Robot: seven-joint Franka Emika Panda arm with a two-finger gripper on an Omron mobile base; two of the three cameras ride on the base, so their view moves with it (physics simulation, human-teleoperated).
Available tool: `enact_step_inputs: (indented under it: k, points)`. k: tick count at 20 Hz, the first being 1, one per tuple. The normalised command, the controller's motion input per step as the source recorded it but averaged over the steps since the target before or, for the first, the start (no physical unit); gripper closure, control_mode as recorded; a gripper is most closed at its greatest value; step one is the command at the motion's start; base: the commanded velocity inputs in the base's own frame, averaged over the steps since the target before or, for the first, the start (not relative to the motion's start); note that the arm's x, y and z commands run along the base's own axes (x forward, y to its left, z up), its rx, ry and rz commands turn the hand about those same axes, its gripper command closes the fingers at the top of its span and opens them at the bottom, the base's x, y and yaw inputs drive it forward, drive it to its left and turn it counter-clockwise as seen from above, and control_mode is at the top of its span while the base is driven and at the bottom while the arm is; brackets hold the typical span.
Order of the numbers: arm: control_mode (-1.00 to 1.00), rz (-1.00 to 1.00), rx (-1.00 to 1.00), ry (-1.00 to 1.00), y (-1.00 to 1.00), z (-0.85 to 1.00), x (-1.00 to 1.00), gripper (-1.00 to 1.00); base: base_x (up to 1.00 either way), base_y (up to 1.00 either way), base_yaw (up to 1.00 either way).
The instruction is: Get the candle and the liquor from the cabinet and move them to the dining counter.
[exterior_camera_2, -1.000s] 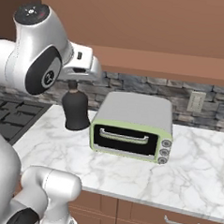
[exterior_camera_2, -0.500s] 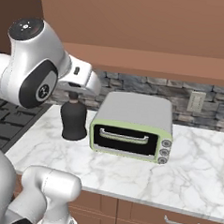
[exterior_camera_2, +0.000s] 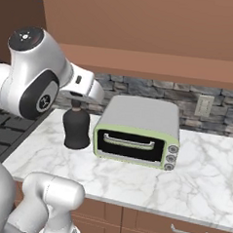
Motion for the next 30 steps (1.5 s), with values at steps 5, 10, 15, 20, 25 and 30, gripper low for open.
enact_step_inputs:
  k: [5, 10, 15, 20, 25, 30]
  points:
    - [-1.00, 0.02, 0.00, 0.00, 0.01, 0.00, 0.00, 1.00, 0.00, 0.00, 0.00]
    - [1.00, 0.01, 0.00, 0.00, 0.02, 0.00, 0.00, 1.00, 0.00, 0.00, 0.00]
    - [1.00, 0.00, 0.00, 0.00, 0.00, 0.00, 0.00, 1.00, -0.57, -0.10, -0.06]
    - [1.00, 0.00, 0.00, 0.00, 0.00, 0.00, 0.00, 1.00, -0.89, -0.49, -0.42]
    - [1.00, 0.00, 0.00, 0.00, 0.00, 0.00, 0.00, 1.00, -0.43, -0.32, -0.81]
    - [1.00, 0.00, 0.00, 0.00, 0.00, 0.00, 0.00, 1.00, -0.03, 0.00, -1.00]
